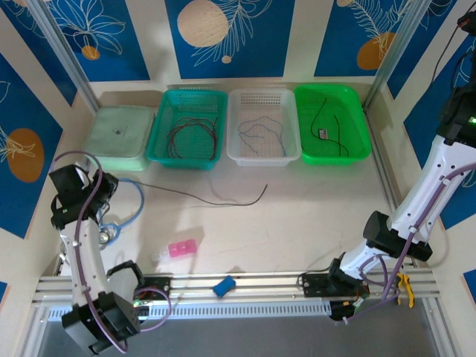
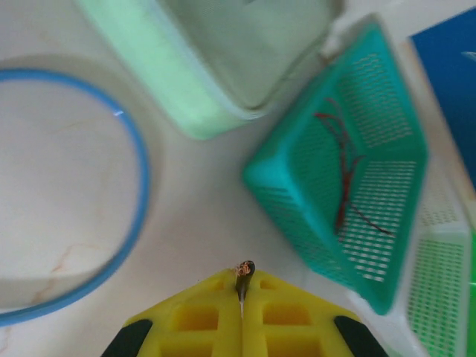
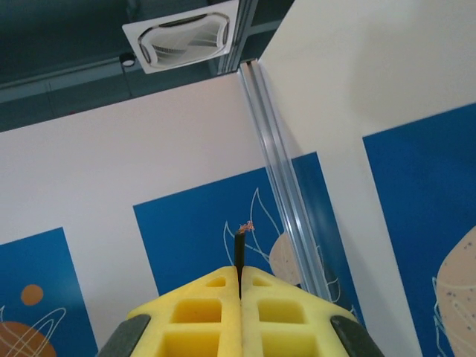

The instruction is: Untangle the cables

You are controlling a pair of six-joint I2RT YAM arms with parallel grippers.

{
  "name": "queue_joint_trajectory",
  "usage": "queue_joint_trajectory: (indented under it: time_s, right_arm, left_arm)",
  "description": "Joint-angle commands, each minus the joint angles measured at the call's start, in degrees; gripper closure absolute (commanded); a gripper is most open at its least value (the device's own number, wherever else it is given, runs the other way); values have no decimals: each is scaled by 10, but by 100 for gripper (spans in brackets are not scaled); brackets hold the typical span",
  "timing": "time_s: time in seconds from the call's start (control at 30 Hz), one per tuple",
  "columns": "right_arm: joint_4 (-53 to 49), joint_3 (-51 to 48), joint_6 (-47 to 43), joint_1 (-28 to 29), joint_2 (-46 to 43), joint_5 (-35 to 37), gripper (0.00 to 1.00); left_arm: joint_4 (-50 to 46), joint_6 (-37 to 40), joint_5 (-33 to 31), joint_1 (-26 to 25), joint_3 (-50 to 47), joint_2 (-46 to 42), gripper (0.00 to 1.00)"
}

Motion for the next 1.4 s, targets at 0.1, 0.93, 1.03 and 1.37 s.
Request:
queue_joint_trajectory:
  time_s: [0.1,0.93,1.03,1.37]
  right_arm:
    - [-1,4,18,38,-1,-41,100]
    - [-59,150,-22,149,201,-51,100]
    - [-54,169,-16,149,200,-49,100]
    - [64,161,-28,152,187,-13,100]
  left_arm:
    - [-4,-40,18,-35,64,-27,100]
    - [-26,-49,15,-68,115,-41,100]
    - [-29,-49,15,-68,118,-40,100]
    - [-29,-52,15,-69,111,-44,100]
